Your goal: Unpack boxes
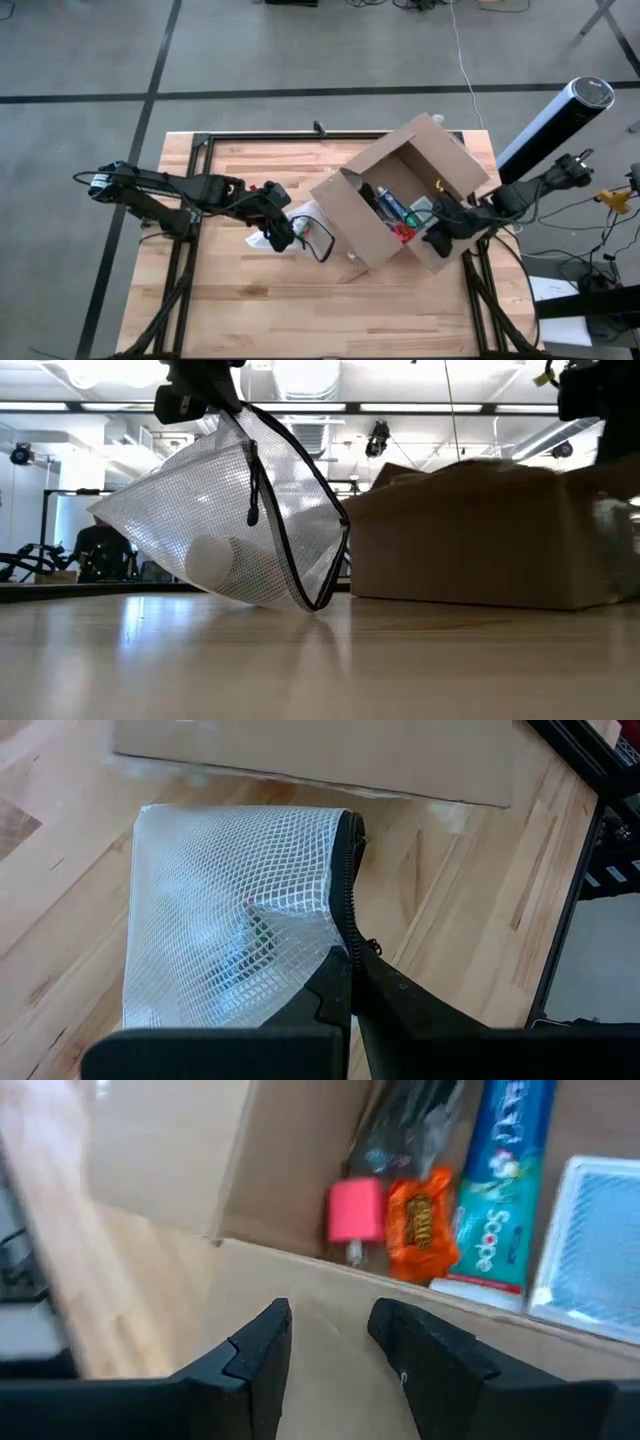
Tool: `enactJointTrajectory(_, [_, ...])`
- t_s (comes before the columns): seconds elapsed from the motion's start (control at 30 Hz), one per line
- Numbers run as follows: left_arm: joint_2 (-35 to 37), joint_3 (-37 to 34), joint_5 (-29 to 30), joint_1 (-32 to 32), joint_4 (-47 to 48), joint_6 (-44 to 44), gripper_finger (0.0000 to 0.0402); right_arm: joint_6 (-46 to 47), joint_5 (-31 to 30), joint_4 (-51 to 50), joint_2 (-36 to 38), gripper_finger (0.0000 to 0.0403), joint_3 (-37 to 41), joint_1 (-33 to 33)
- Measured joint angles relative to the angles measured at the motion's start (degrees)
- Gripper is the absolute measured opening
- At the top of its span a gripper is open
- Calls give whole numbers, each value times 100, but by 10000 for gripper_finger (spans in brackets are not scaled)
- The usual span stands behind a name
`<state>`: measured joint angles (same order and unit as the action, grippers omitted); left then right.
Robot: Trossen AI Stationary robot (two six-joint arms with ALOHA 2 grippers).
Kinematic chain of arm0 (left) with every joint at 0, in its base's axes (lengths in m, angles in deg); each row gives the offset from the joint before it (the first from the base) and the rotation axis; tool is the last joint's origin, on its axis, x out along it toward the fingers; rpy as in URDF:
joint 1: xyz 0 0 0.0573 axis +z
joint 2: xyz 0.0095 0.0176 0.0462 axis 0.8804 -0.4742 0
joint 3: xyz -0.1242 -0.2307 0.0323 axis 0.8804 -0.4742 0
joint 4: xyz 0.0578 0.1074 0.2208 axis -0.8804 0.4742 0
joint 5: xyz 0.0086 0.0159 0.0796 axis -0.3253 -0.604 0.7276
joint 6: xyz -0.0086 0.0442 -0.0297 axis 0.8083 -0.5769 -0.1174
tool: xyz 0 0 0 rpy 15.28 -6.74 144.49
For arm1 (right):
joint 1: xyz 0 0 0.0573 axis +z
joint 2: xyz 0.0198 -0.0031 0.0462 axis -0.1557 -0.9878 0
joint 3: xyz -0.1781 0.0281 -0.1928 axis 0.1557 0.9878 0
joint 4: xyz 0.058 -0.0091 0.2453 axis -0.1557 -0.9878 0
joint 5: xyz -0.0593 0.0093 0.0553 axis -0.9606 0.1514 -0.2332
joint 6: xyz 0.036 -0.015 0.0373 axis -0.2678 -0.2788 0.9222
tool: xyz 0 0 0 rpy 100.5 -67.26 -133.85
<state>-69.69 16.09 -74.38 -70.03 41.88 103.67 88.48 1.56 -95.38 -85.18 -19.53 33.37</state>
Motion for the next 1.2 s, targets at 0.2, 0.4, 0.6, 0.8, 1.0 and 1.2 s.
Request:
enactJointTrajectory(0.2, [0, 0, 0, 0, 0, -2, 0, -175, -350, 578, -173, 135, 392, -139])
enactJointTrajectory(0.4, [0, 0, -9, 0, 1, 7, 0, -795, -859, 1494, -204, 136, 299, -290])
enactJointTrajectory(0.6, [0, 0, -35, 0, 2, 13, 0, -1741, -923, 2316, -326, 153, 92, -577])
enactJointTrajectory(0.8, [0, 0, -37, -1, 2, 21, 0, -2432, -922, 2911, -375, 168, -38, -672])
enactJointTrajectory(1.0, [0, 0, -44, -1, 7, 69, 0, -3015, -855, 3070, -411, 167, -289, -1080])
enactJointTrajectory(1.2, [0, 0, -46, -2, 7, 87, 0, -3349, 210, 3091, -670, 155, -376, -2057])
